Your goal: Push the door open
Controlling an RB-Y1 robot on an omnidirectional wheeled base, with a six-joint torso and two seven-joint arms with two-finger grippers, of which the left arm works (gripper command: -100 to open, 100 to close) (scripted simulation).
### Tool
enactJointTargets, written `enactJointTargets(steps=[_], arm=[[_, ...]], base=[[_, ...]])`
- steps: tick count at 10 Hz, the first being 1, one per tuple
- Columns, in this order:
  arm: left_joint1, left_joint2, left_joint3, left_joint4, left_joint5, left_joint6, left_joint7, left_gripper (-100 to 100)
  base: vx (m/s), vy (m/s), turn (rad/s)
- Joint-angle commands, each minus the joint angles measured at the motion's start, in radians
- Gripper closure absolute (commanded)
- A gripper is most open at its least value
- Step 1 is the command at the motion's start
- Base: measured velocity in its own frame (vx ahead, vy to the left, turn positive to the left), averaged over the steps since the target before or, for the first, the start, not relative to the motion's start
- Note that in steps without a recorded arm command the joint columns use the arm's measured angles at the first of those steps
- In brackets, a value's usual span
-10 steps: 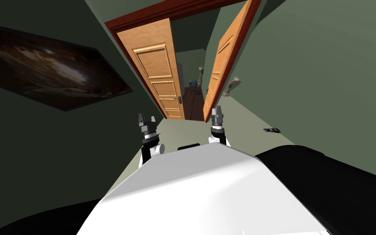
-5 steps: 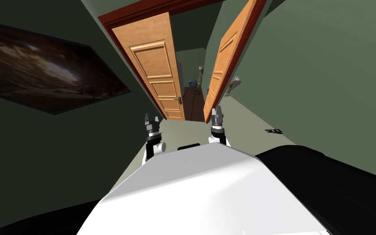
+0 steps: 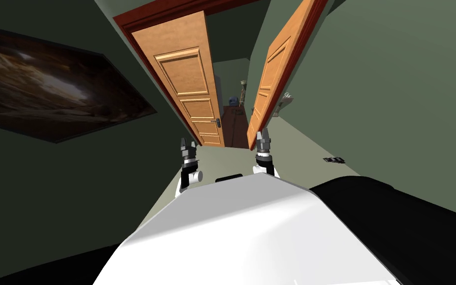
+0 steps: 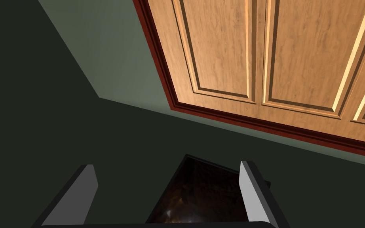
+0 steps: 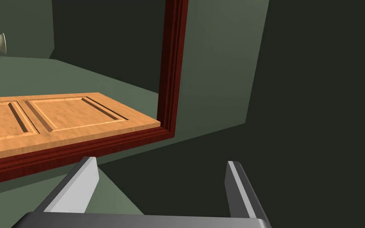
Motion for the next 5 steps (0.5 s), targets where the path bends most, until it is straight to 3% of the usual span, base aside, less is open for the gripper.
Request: enactJointTargets(steps=[1, 5], arm=[[-0.027, 0.004, 0.001, 0.041, -0.002, -0.002, 0.002, -100], [-0.083, 0.014, -0.001, 0.133, -0.009, -0.005, 0.005, -100]], base=[[0.09, 0.029, -0.012], [0.098, 0.023, -0.013]])
